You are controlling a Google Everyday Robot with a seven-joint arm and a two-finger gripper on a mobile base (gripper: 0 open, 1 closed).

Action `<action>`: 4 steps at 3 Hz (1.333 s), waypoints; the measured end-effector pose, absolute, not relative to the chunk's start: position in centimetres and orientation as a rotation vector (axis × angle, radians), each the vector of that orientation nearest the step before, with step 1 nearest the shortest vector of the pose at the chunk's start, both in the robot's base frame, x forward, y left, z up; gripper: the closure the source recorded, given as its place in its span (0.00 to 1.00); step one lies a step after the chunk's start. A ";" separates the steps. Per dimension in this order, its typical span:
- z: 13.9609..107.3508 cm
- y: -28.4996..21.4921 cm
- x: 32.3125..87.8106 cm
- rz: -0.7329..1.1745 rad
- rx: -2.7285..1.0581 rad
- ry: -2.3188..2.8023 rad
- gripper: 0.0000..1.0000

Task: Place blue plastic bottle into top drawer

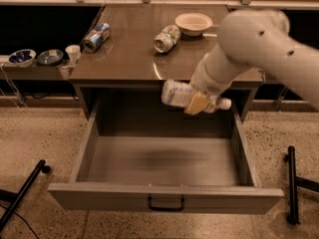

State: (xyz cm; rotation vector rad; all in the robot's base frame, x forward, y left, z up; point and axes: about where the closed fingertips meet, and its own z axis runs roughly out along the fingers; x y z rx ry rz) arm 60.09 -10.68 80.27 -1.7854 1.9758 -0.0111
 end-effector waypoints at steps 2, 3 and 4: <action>67.6 -9.4 57.3 0.075 -1.818 2.053 1.00; 64.3 -9.9 56.3 0.095 -1.843 2.112 0.81; 62.1 -10.2 55.4 0.098 -1.878 2.149 0.59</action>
Offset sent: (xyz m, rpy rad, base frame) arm -0.0408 0.0122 -0.1871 -0.0339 0.1598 -0.0169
